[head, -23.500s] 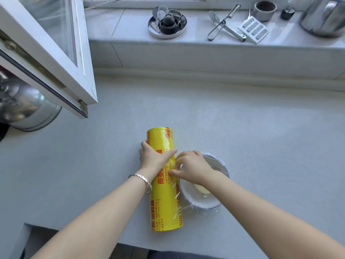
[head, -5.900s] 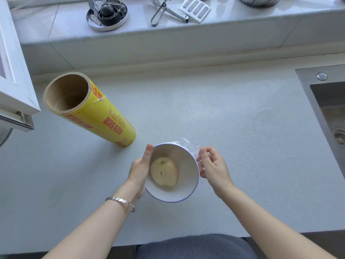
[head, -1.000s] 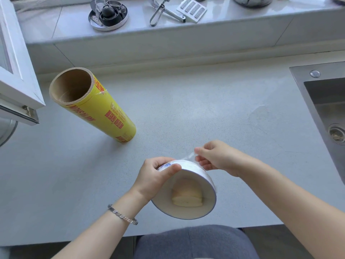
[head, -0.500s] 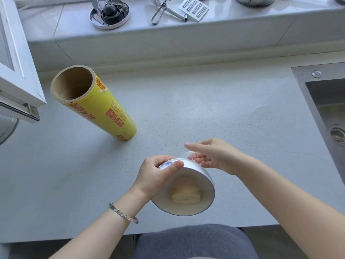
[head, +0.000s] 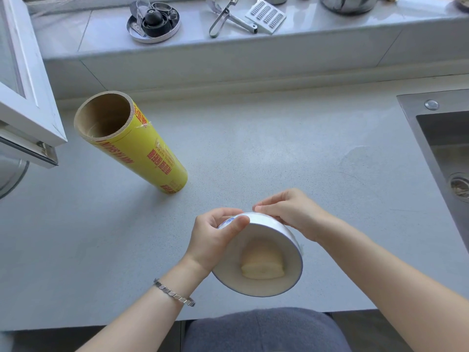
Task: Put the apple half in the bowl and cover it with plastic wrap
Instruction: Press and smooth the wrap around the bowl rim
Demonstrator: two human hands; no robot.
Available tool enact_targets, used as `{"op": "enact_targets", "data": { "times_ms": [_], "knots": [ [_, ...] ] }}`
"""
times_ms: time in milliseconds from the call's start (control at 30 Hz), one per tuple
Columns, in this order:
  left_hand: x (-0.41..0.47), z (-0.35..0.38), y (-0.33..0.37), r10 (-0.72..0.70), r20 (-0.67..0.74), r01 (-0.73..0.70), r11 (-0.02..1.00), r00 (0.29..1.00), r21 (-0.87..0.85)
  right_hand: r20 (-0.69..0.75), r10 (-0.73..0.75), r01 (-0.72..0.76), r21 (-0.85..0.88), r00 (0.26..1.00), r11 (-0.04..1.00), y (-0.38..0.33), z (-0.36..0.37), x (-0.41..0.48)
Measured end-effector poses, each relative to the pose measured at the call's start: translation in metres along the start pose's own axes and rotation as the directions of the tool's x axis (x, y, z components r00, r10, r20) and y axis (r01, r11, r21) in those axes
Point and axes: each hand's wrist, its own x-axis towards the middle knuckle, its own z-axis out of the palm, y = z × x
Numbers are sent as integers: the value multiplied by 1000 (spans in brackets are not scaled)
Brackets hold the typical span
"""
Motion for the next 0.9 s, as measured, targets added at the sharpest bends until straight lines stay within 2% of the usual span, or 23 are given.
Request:
{"op": "enact_targets", "data": {
  "times_ms": [100, 200, 300, 333, 400, 467, 533, 633, 733, 800, 900],
  "knots": [
    [2, -1, 2, -16, 12, 17, 998, 1000, -67, 63, -45, 58, -221, 997, 973, 1, -4, -1],
    [4, -4, 5, -33, 39, 37, 994, 999, -107, 130, -12, 45, -250, 991, 967, 4, -10, -4],
    [3, -4, 3, -58, 8, 59, 992, 998, -116, 183, -13, 59, -247, 983, 967, 11, -17, -8],
    [2, -4, 3, -78, -11, 76, 989, 997, -124, 182, -48, 85, -202, 982, 976, 12, -18, -10],
    [1, -3, 5, -138, -64, 125, 978, 988, -168, 146, -121, 121, 7, 982, 993, 14, -17, -10],
    [2, -2, 8, -192, -98, 169, 964, 977, -204, 215, -150, 115, 169, 965, 979, 15, -16, -10],
    [3, -3, 11, -214, -108, 187, 958, 971, -218, 338, -160, 96, 198, 927, 975, 18, -12, -13],
    [1, -5, 12, -276, -116, 245, 943, 954, -227, 373, -213, 123, 250, 903, 960, 20, -11, -16],
    [0, -7, 6, -351, 8, 346, 918, 936, -196, 342, -258, 196, 205, 904, 959, 23, -12, -16],
    [-1, -12, 9, -379, 154, 396, 912, 913, -107, 333, -237, 173, 211, 913, 962, 25, -13, -15],
    [4, -16, 19, -380, 272, 372, 924, 884, 83, 329, -218, 171, 165, 919, 971, 23, -12, -17]
  ]
}}
